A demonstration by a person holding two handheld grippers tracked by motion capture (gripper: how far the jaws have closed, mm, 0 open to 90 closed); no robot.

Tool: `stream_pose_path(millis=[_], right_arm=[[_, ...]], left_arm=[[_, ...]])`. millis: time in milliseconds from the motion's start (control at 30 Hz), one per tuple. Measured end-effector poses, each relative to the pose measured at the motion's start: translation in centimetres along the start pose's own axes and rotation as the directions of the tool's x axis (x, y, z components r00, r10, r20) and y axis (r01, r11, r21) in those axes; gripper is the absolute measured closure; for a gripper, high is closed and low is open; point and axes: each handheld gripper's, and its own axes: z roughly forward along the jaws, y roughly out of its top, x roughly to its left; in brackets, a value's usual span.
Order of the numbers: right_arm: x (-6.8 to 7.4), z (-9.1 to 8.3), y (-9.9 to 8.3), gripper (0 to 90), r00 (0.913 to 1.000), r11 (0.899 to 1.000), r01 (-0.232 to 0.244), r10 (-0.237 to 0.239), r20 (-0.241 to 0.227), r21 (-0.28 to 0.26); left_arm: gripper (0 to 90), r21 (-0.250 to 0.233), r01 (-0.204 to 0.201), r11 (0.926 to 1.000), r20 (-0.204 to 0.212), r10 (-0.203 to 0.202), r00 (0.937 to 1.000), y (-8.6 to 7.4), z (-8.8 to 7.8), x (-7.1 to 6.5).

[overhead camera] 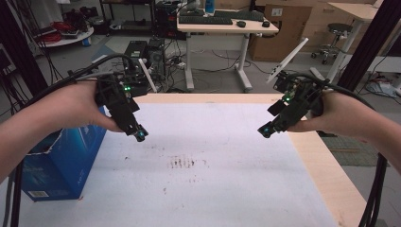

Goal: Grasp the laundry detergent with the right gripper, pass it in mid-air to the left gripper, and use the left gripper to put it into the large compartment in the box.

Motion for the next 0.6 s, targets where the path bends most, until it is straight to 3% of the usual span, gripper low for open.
stream_pose_path(millis=[600], right_arm=[[0.0,-0.07,-0.09,16.9,1.0,1.0,0.007,-0.007,-0.002,-0.003]], left_arm=[[20.0,0.004,0.012,0.9999,0.0,-0.012,0.9999,-0.24,0.0,0.03]])
